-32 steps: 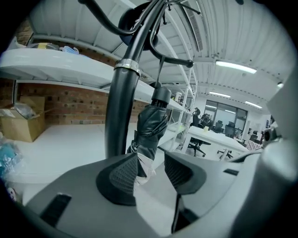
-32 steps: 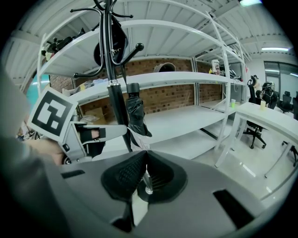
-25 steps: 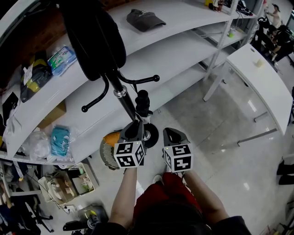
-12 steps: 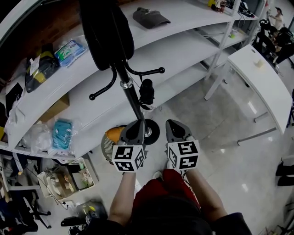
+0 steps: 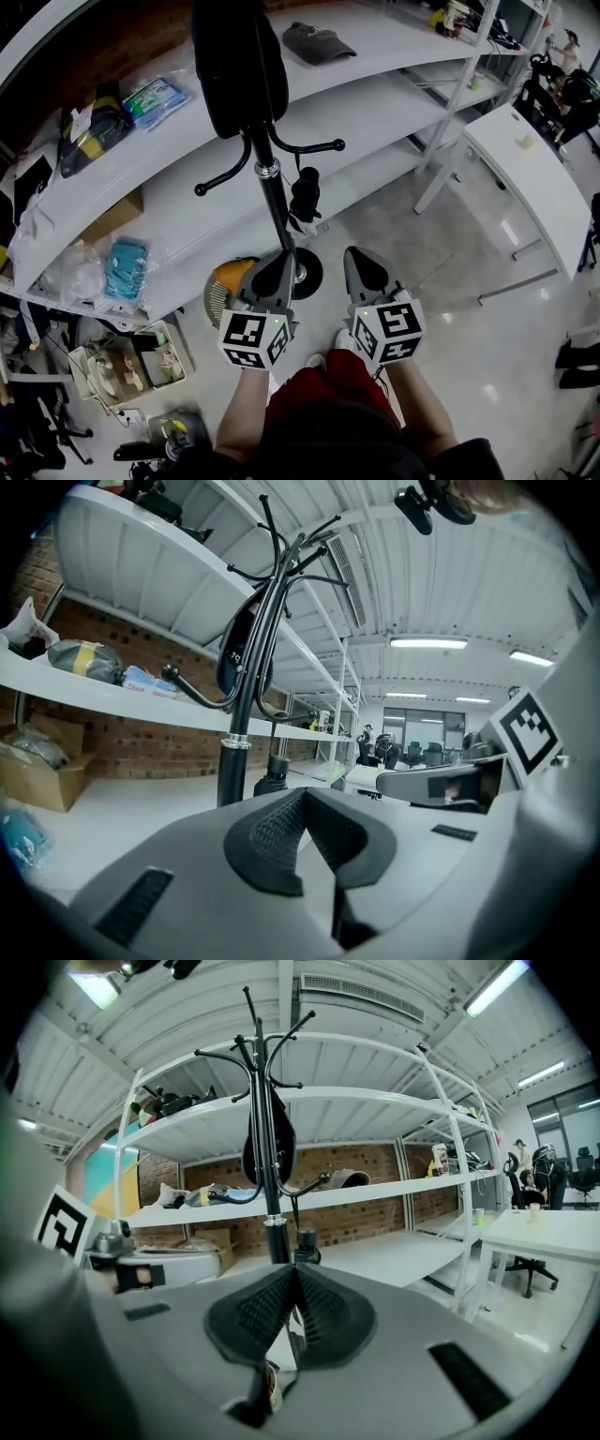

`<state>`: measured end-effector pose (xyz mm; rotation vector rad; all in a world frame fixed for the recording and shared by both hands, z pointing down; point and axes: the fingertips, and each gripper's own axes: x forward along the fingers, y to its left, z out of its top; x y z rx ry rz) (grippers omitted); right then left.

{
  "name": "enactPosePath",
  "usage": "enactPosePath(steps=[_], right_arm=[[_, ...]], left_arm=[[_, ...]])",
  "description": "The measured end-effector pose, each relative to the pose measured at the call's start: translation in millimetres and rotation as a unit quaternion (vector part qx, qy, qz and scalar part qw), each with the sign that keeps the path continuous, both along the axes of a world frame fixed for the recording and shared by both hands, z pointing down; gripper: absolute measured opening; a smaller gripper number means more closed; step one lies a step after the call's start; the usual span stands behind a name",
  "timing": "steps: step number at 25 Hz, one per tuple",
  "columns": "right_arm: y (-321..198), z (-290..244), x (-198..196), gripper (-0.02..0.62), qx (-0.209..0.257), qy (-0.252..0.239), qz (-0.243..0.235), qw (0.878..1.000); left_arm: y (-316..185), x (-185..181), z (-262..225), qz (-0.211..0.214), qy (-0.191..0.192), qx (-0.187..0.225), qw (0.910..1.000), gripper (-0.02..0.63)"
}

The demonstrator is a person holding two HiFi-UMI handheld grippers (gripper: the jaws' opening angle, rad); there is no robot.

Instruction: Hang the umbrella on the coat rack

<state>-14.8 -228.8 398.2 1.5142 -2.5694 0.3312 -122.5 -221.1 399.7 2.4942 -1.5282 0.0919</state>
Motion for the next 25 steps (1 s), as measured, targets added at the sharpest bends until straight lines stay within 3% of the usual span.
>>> enactPosePath(steps=[13,19,25], right_arm=[[34,-55,-14,0.017,0.075,-0.011,-0.031,0.997],[42,-57,-9,0.017,0.075,-0.029,-0.025,0.996],[69,-56,-4,0.017,0.060,-0.049,-0.014,0.997]], left_arm=[[21,-20,-24,0.012,0.004,0.027,0.9996,0.012],[30,-29,-45,0.014,-0.003,0.053,0.9985,0.012],[56,-41,-51,0.014,-0.009,0.046,0.9988,0.012]])
